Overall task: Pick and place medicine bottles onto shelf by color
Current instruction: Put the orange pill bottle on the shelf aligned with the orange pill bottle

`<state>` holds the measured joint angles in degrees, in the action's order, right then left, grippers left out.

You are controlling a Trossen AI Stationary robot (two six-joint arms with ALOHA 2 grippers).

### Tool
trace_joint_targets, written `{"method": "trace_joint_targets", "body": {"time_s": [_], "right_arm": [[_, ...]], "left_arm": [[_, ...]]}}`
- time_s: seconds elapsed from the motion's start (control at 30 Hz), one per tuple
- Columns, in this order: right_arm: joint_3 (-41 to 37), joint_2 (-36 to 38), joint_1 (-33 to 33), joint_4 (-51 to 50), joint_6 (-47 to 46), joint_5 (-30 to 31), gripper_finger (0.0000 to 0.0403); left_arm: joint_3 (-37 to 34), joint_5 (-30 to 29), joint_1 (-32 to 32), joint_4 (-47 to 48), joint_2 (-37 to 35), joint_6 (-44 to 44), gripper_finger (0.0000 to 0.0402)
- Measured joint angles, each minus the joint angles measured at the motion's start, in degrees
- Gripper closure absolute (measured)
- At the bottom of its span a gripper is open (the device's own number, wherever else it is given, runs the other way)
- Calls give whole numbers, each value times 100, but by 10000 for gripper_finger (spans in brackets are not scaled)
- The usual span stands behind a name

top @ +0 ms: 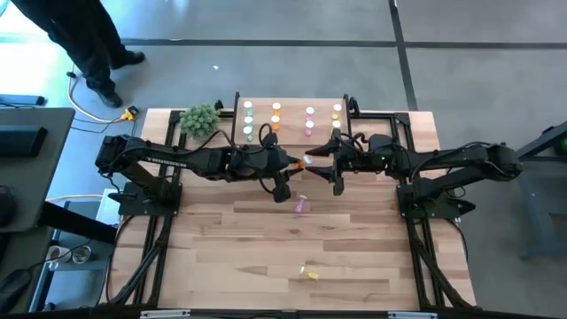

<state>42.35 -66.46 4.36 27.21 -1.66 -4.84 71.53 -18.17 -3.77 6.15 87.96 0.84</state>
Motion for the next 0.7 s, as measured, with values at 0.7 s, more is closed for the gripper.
{"method": "trace_joint_targets", "body": {"time_s": [0.7], "right_arm": [[0,-227,-101,143,14,76,256]], "left_arm": [[0,23,4,13,0,195,304]]}}
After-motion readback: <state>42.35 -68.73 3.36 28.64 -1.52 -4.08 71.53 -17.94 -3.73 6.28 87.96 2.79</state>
